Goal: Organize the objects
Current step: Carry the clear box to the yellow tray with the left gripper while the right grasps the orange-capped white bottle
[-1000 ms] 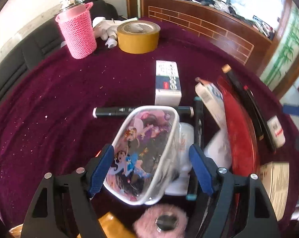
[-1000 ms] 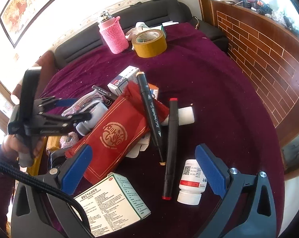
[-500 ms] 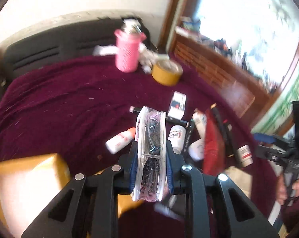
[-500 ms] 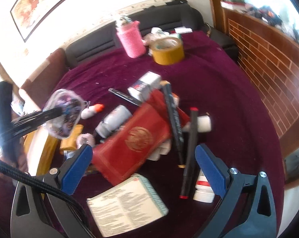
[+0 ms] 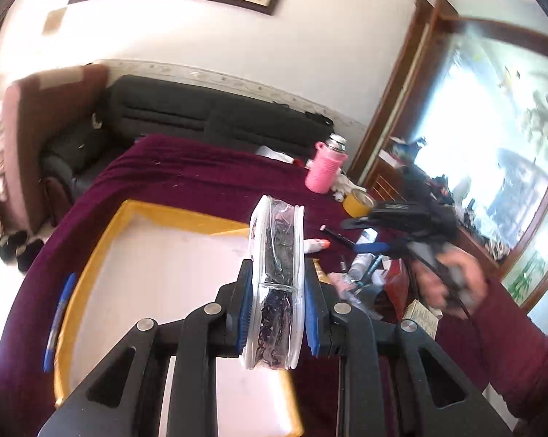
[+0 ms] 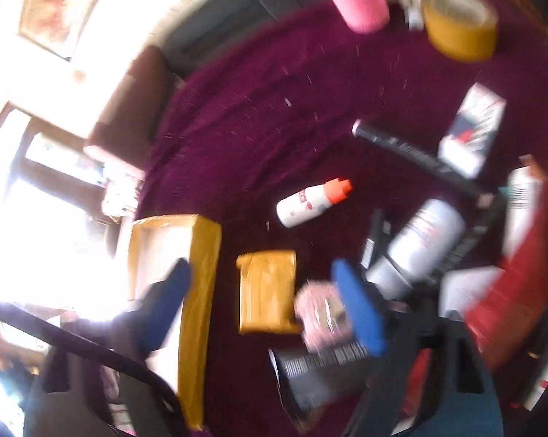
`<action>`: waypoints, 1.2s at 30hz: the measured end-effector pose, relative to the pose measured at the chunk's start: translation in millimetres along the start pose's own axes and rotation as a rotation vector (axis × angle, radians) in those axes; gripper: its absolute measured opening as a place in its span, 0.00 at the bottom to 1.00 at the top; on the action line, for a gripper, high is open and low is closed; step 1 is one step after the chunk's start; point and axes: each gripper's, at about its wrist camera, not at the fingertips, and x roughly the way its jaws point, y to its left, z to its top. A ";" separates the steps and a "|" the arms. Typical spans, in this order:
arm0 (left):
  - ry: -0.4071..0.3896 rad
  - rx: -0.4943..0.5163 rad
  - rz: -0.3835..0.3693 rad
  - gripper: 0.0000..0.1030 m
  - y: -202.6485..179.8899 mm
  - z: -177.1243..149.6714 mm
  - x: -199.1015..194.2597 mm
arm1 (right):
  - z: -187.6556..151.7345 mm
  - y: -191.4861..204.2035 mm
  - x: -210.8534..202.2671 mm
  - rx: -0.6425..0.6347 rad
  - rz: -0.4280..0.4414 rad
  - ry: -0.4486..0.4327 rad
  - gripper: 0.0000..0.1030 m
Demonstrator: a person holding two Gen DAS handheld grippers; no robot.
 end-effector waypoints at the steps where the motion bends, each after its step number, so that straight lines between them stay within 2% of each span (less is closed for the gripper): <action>1: -0.003 -0.010 0.006 0.20 6.6 -2.9 -3.1 | 9.5 -2.9 18.6 0.057 -0.023 0.024 0.54; 4: -0.009 -0.037 0.010 0.20 26.3 -9.2 -5.0 | 21.2 -5.3 44.6 0.134 -0.113 0.012 0.53; 7: -0.001 -0.066 -0.007 0.20 45.9 -11.8 0.7 | 31.2 -3.5 60.9 0.153 -0.238 -0.017 0.52; 9: 0.007 -0.071 -0.009 0.20 54.9 -11.9 7.4 | 33.7 -1.7 70.8 0.161 -0.294 -0.030 0.44; 11: 0.017 -0.079 -0.011 0.20 61.9 -12.4 12.7 | 32.1 2.9 79.6 0.153 -0.352 -0.047 0.29; 15: 0.026 -0.098 -0.011 0.20 72.3 -14.5 13.9 | 30.8 19.0 81.9 0.089 -0.416 -0.049 0.24; 19: 0.035 -0.118 -0.010 0.20 75.6 -16.7 13.1 | 22.6 25.5 73.9 0.047 -0.371 -0.053 0.24; 25: 0.070 -0.112 0.009 0.20 68.6 -1.7 20.7 | -1.9 56.8 35.5 -0.036 -0.200 -0.066 0.24; 29: 0.129 -0.105 0.014 0.20 61.5 13.9 52.5 | -29.1 92.6 35.9 -0.106 -0.070 0.003 0.24; 31: 0.163 -0.114 0.014 0.20 59.9 20.4 72.7 | -40.0 111.4 45.5 -0.143 -0.033 0.036 0.24; 34: 0.199 -0.093 0.085 0.20 58.7 28.8 108.0 | -49.6 129.3 62.8 -0.178 -0.045 0.060 0.24; 36: 0.232 -0.102 0.105 0.20 64.0 32.1 134.6 | -51.7 135.6 78.5 -0.179 -0.052 0.077 0.24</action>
